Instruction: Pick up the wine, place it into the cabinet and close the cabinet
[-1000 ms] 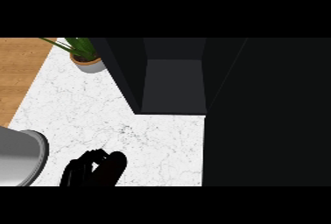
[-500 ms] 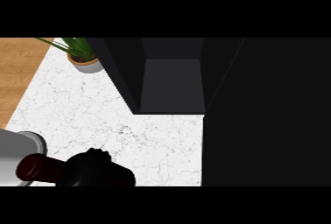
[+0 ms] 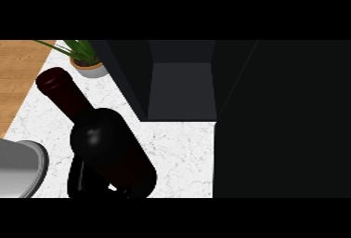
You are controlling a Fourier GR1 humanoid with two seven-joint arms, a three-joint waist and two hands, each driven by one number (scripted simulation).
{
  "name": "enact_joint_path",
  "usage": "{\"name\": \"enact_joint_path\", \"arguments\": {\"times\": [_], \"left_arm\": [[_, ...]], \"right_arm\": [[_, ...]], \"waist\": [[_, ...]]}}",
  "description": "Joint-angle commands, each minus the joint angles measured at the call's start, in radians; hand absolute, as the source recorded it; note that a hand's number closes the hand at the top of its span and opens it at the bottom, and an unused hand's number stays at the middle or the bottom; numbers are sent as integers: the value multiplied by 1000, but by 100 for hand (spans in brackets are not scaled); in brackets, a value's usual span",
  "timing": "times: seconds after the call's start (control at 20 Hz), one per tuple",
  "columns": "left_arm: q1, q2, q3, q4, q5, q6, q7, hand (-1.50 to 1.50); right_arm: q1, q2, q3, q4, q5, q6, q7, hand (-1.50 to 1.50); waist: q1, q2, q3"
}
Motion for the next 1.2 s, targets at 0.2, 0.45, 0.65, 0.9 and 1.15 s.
{"name": "enact_joint_path", "arguments": {"times": [0.2,0.45,0.65,0.9,1.15], "left_arm": [[-296,0,-47,162,-8,232,-4,150],[-356,0,-15,198,-85,221,60,150],[-451,0,-143,337,-72,392,-9,150],[-555,0,-221,514,-14,486,-86,150],[-572,0,-208,617,112,461,-187,150]], "right_arm": [[-16,6,8,55,34,12,-32,-150],[-44,7,-2,96,45,9,-56,-150],[-44,24,23,35,72,-23,-30,-150],[-4,67,101,3,137,-39,-21,-150],[16,20,26,-20,41,-2,-1,-150]], "waist": [[-5,1,0],[0,1,0],[-5,1,-1],[-13,2,-1],[-11,2,-1]]}}
